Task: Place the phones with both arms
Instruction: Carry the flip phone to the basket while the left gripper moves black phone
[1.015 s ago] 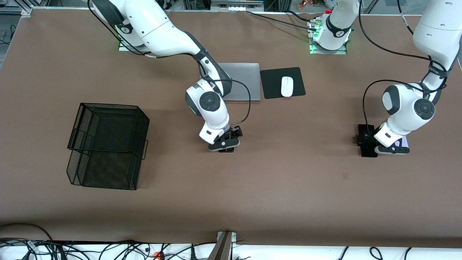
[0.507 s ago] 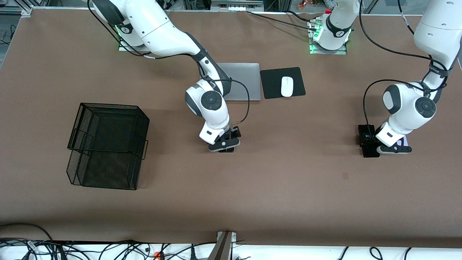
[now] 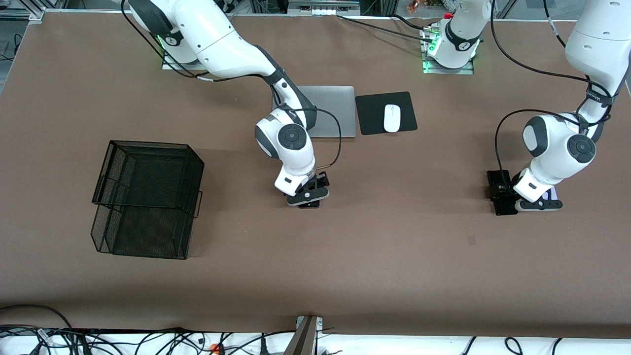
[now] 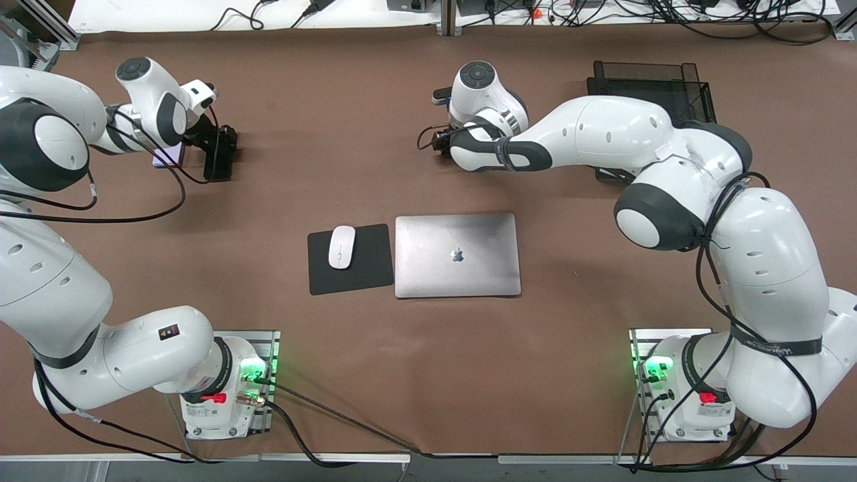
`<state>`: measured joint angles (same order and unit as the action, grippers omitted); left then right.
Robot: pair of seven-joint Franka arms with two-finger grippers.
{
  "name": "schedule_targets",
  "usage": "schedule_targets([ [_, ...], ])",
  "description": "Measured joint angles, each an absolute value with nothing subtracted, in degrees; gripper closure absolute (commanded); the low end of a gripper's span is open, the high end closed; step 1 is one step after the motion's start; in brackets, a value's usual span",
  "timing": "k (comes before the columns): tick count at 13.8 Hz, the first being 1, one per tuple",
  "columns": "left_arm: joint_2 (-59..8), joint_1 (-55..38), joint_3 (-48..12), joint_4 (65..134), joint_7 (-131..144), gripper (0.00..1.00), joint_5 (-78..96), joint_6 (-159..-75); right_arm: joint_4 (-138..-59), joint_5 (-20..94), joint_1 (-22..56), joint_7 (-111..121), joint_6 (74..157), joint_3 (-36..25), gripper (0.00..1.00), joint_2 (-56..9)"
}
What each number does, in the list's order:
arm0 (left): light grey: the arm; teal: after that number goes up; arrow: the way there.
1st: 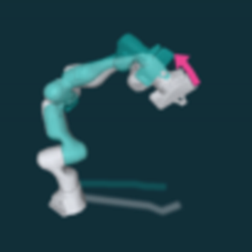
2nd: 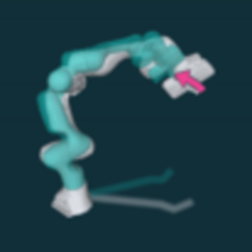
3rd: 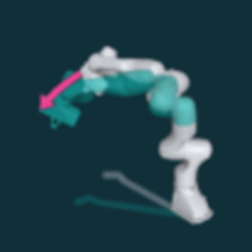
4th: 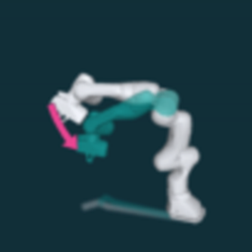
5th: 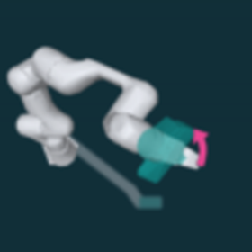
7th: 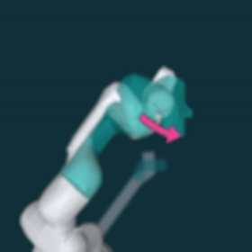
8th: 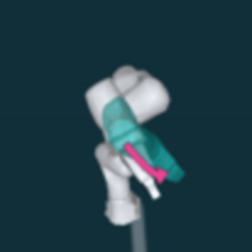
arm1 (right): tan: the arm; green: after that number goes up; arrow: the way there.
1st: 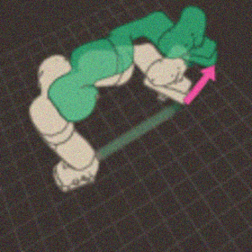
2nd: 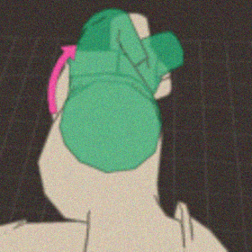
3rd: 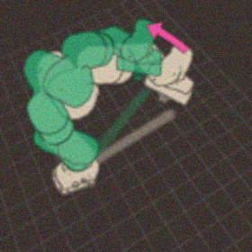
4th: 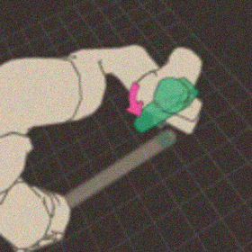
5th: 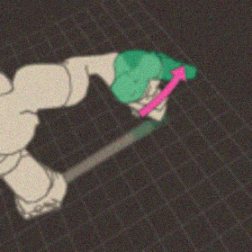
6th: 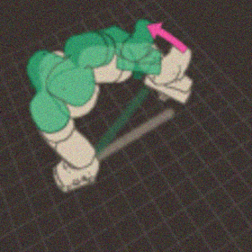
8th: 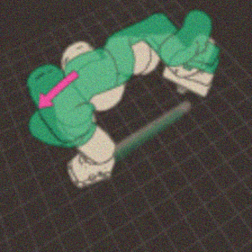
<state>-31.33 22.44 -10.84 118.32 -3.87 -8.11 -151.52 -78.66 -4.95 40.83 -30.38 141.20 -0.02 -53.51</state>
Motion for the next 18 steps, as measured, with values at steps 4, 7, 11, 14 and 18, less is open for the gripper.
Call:
schedule_targets([
  [4,-30.9,21.8,-13.0,111.0,-0.7,1.00,-8.1,-141.5,-78.6,-5.0,40.9,-30.8,141.0,-0.5,1.00,-53.2],
  [7,-31.2,16.2,-13.7,109.0,8.3,1.00,-8.1,-140.7,-77.3,-5.0,40.8,-30.8,136.8,-4.5,1.00,-52.1],
  [11,-33.0,6.5,-13.7,107.2,18.2,1.00,-8.1,-140.7,-75.6,-5.0,35.6,-27.6,124.2,-10.4,1.00,-43.4],
  [14,-35.4,-0.7,-13.7,103.8,27.8,1.00,-8.1,-140.7,-75.7,-5.0,26.7,-16.9,113.6,-10.6,1.00,-35.9],
  [18,-39.7,-12.8,-13.4,94.6,39.3,1.00,-8.1,-136.0,-80.7,-4.9,18.0,-5.1,106.7,-12.3,1.00,-29.6],
])
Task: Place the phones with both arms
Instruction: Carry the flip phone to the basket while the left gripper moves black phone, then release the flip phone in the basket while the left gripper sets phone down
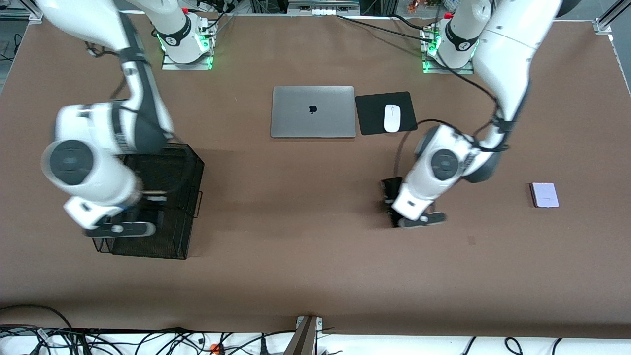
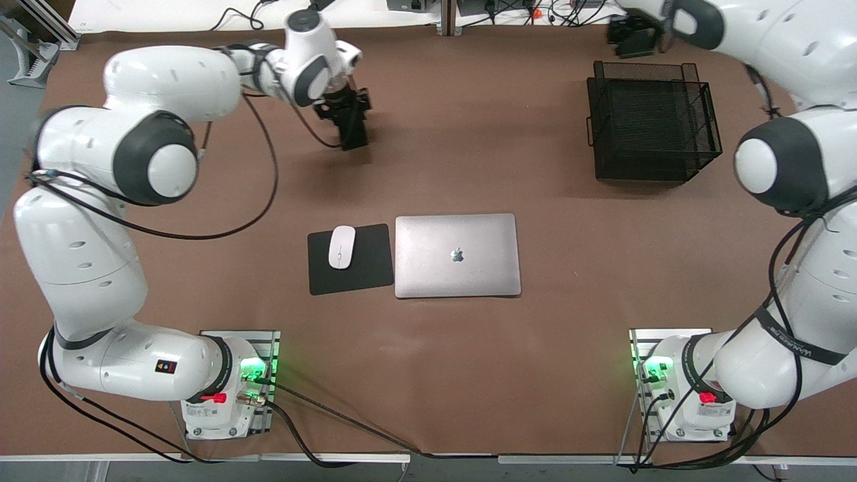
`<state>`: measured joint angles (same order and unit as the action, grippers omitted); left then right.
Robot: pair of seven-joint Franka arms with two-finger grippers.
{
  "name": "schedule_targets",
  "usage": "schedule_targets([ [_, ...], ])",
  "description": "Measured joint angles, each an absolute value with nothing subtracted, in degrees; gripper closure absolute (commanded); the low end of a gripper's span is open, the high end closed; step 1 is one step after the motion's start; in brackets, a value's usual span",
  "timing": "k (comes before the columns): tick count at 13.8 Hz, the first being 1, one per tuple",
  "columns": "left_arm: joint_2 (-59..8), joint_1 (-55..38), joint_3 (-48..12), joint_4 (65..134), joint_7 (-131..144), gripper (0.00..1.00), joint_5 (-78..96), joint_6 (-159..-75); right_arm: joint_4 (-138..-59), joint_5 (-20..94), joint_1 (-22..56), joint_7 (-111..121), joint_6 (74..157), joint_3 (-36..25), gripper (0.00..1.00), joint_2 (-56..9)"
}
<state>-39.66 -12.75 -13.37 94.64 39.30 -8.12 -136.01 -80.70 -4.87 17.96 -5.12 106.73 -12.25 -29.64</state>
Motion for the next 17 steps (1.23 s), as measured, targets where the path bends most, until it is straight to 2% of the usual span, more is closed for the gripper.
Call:
schedule_targets([
  [3,-42.4,-20.8,-11.8,87.9,42.5,1.00,-8.1,-132.5,-90.4,-4.7,17.3,-3.9,109.5,-14.5,1.00,-25.3],
  [7,-46.1,-28.7,-8.8,82.4,43.8,1.00,-8.2,-132.1,-106.2,-4.7,17.4,-1.9,120.9,-17.6,1.00,-18.7],
  [10,-49.5,-34.6,-5.5,76.7,45.6,1.00,-8.2,-132.2,-111.2,-3.7,17.4,-1.3,123.7,-18.3,1.00,-17.2],
  [14,-55.1,-38.9,-3.9,69.6,49.2,1.00,-8.3,-132.1,-114.5,-1.3,17.6,-1.3,126.5,-18.3,1.00,-17.0],
  [16,-57.4,-40.3,-2.8,67.6,50.7,1.00,-8.3,-132.1,-115.4,-1.2,17.6,-1.3,127.9,-18.3,0.14,-17.0],
  [17,-58.1,-41.1,-2.3,66.9,51.5,1.00,-8.3,-132.2,-115.5,-1.2,17.6,-1.3,128.1,-18.3,0.08,-17.0],
])
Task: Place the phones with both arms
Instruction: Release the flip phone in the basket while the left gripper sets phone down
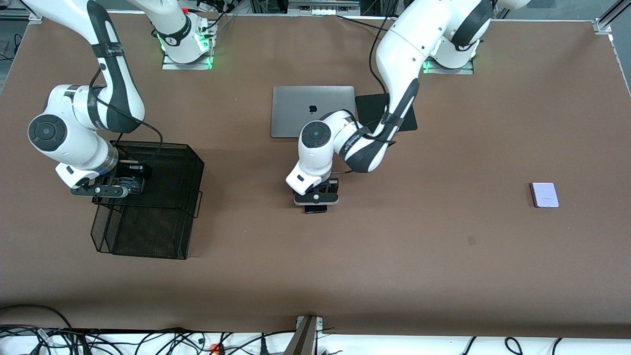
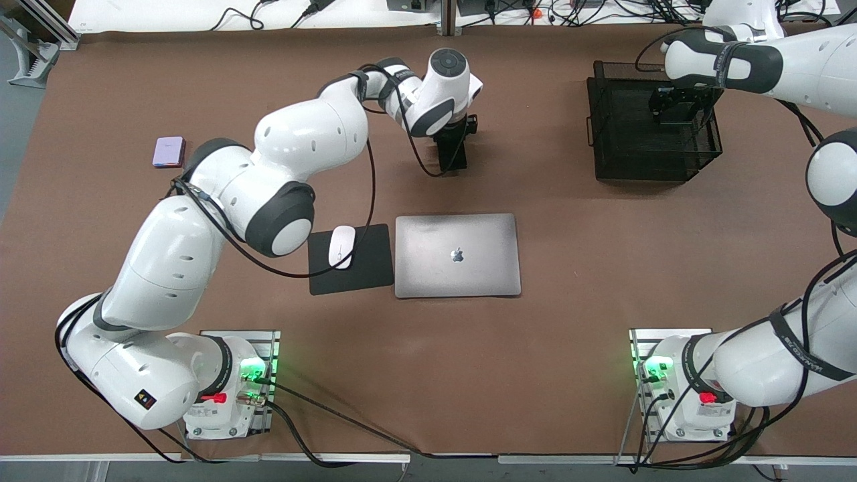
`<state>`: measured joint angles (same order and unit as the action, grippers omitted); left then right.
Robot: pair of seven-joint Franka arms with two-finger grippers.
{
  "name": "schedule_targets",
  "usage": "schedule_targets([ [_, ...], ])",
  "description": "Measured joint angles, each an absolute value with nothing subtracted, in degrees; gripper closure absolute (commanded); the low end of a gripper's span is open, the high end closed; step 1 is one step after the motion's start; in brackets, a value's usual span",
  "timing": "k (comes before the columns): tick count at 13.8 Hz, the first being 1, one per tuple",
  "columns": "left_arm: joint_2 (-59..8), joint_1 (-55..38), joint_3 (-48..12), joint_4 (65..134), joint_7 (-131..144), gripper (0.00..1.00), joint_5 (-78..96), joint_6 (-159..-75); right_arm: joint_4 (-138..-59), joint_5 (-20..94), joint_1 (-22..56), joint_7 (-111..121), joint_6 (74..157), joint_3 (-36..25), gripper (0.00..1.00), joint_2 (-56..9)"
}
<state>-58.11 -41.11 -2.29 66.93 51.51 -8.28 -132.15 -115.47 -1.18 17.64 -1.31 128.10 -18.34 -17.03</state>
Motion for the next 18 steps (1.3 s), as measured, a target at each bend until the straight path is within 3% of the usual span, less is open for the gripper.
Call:
schedule_targets([
  [1,-58.5,-41.7,-2.0,66.4,52.2,0.75,-8.3,-132.2,-115.5,-1.2,17.6,-1.3,128.3,-18.3,0.01,-17.0],
  [2,-58.7,-42.3,-1.8,66.2,52.7,0.27,-8.3,-132.2,-115.4,-1.2,17.6,-1.3,128.5,-18.3,0.00,-17.0],
  [3,-58.7,-42.7,-1.7,66.0,52.9,0.00,-8.3,-132.2,-115.3,-1.2,17.6,-1.3,128.7,-18.3,0.00,-17.0],
  [9,-58.7,-43.8,-0.1,64.9,54.3,0.00,-8.3,-132.2,-112.3,-1.2,18.0,-1.2,128.5,-18.3,0.00,-16.7],
  [11,-58.3,-43.7,0.3,64.1,54.5,0.00,-8.3,-130.7,-108.4,-1.2,18.3,-1.2,124.8,-18.3,0.00,-16.6],
  [15,-53.8,-40.2,0.8,63.7,51.0,0.00,-8.3,-116.9,-97.9,5.8,19.6,-1.2,113.3,-18.0,0.00,-16.8],
  [18,-49.9,-36.7,0.8,68.6,44.8,0.00,-8.2,-112.4,-94.8,10.7,23.3,-5.0,112.1,-17.7,0.00,-18.3],
])
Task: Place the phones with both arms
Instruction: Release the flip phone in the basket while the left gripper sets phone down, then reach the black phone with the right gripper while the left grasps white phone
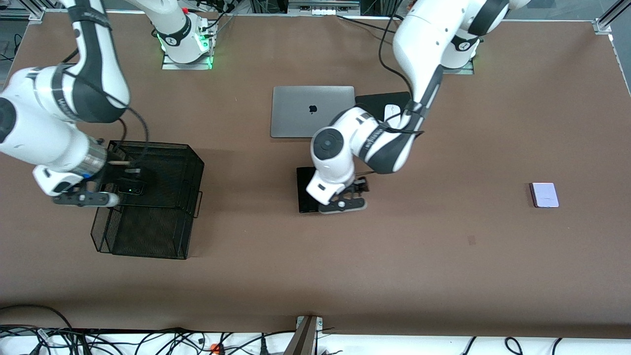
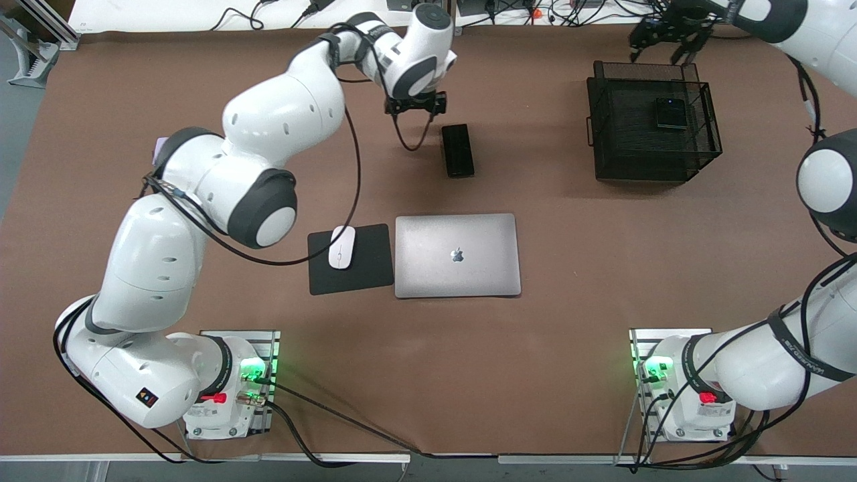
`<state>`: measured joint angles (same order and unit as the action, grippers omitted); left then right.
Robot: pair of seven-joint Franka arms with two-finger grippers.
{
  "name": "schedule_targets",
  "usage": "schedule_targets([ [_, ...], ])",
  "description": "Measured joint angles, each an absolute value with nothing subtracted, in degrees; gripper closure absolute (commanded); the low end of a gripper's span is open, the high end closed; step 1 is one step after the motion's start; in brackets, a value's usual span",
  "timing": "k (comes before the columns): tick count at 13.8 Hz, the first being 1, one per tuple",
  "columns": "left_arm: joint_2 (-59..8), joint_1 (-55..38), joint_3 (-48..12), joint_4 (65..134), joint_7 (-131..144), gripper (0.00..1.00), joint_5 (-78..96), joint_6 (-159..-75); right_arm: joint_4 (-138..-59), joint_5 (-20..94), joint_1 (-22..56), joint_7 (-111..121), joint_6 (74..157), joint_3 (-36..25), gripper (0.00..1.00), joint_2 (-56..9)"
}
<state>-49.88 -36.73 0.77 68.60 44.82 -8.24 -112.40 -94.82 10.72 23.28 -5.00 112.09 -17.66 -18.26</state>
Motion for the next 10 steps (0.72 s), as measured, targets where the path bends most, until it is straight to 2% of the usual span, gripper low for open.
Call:
schedule_targets([
  [3,-45.2,-32.4,0.9,77.2,35.7,0.00,-8.3,-111.9,-88.9,11.0,31.4,-13.3,112.1,-17.2,0.00,-23.2],
  [7,-35.9,-23.1,1.6,89.8,19.9,0.00,-12.4,-111.5,-77.1,11.2,42.0,-25.3,113.3,-16.8,0.00,-34.8],
  [10,-29.8,-14.6,1.7,96.0,7.1,0.00,-15.6,-111.5,-71.9,11.3,46.0,-30.8,120.5,-14.4,0.00,-43.3],
])
